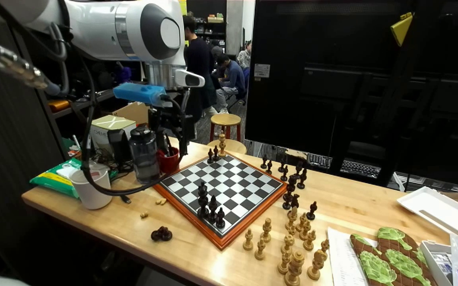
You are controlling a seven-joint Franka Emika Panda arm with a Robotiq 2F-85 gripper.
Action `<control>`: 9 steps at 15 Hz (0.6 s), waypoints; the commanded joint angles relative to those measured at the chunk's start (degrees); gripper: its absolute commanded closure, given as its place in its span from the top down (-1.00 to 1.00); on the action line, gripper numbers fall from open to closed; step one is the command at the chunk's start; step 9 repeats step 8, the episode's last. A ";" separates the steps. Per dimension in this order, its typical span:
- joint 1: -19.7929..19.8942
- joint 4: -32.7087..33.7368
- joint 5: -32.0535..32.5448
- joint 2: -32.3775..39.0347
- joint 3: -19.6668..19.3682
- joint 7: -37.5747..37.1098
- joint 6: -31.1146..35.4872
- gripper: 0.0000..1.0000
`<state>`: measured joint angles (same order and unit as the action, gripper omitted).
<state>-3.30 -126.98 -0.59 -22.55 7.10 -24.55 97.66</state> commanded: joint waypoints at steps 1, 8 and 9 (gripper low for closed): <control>0.73 0.11 -0.20 -0.36 0.72 -0.23 -0.24 1.00; 0.83 -0.08 -0.20 -0.81 0.88 -0.61 -0.29 1.00; 0.83 -0.08 -0.20 -0.81 0.88 -0.61 -0.29 1.00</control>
